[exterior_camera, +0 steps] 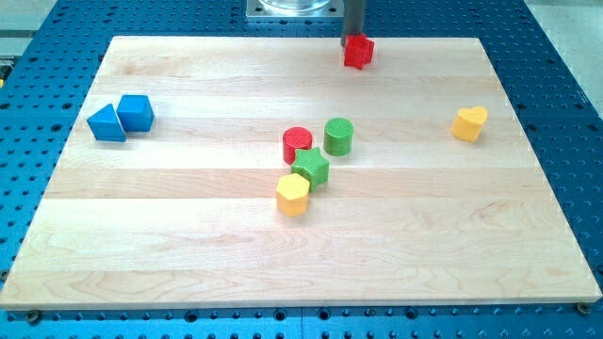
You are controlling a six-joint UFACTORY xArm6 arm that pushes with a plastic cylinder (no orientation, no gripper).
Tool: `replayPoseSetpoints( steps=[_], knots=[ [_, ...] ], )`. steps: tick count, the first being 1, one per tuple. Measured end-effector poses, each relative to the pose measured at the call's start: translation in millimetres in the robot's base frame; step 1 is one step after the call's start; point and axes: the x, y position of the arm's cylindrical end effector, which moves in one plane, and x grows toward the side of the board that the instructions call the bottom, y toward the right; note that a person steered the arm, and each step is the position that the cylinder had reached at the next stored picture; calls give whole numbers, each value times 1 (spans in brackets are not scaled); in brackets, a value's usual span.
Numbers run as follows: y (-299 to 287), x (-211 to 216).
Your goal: Move the red star to the right of the blue cube
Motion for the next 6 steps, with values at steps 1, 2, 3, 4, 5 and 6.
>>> replayPoseSetpoints(
  steps=[1, 2, 3, 4, 5, 6],
  knots=[
    [0, 35],
    [11, 66],
    [63, 30],
    [105, 9],
    [116, 55],
    [80, 71]
  ],
)
